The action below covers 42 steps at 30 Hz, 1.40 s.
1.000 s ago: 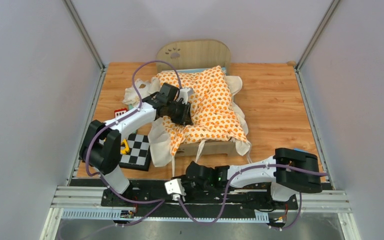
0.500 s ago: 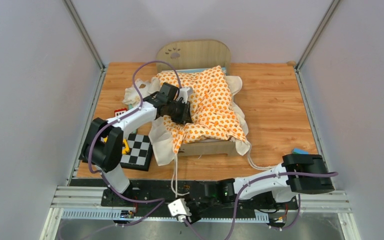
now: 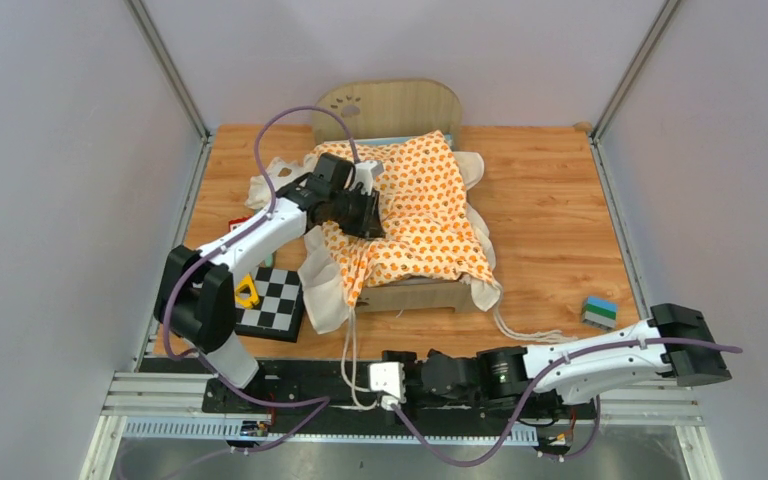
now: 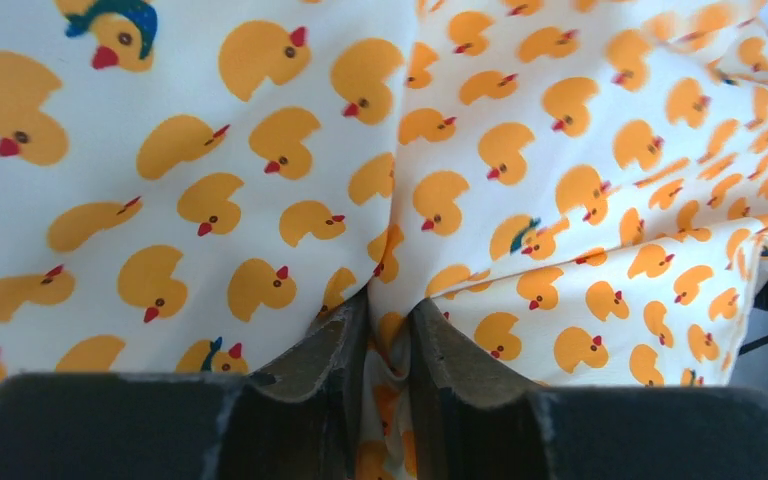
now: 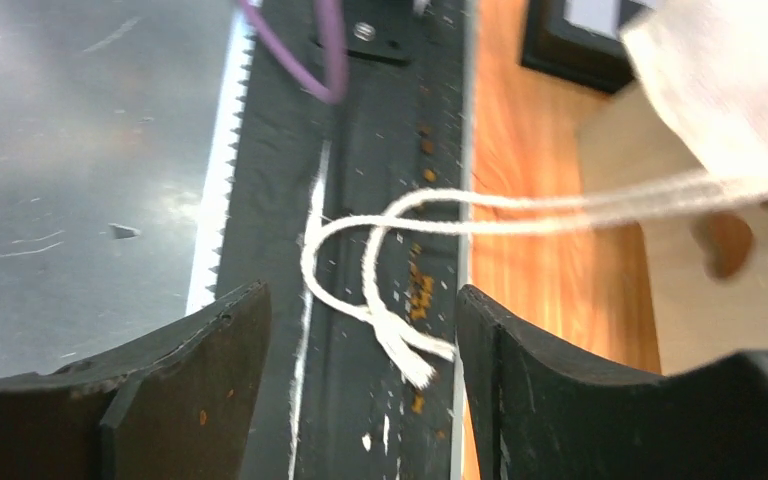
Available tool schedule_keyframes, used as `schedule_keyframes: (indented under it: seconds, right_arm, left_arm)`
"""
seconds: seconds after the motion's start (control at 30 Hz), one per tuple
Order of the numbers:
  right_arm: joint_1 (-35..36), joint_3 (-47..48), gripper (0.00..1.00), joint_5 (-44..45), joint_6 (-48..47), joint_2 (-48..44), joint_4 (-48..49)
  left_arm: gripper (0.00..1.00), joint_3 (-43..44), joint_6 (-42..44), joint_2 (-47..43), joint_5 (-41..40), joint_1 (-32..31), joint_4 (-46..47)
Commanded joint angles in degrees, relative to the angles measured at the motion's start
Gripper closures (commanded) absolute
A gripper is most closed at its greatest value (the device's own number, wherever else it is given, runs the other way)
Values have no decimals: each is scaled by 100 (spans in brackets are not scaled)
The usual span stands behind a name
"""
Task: Set up the pet bed
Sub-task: Adjust the mattress on the bed frame.
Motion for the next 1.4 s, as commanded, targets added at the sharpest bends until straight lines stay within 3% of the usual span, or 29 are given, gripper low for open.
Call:
schedule_keyframes:
  seconds: [0.0, 0.27, 0.47, 0.8, 1.03, 1.23, 1.37]
  right_arm:
    - [-1, -247, 31, 1466, 713, -469, -410]
    - [-447, -378, 25, 2260, 1874, -761, -477]
    - [-1425, 240, 24, 1486, 2164, -488, -1201]
    - [-2231, 1348, 22, 694, 2366, -110, -2208]
    - [-2338, 1968, 22, 901, 3004, 330, -3056]
    - [-2337, 2154, 20, 1662, 3048, 397, -3201]
    - [-2341, 2162, 20, 1597, 2990, 388, -3151]
  left_arm:
    - [68, 347, 154, -609, -268, 45, -95]
    - [54, 481, 255, -1506, -891, 45, -364]
    - [42, 492, 319, -2185, -1557, 45, -621]
    - [8, 281, 197, -3266, -3520, 44, -1643]
    - [4, 271, -80, -3527, -4513, 45, -2646]
    - [1, -291, -105, -4239, -4085, 45, -2324]
    - [1, -405, -108, -4330, -3995, 45, -2340]
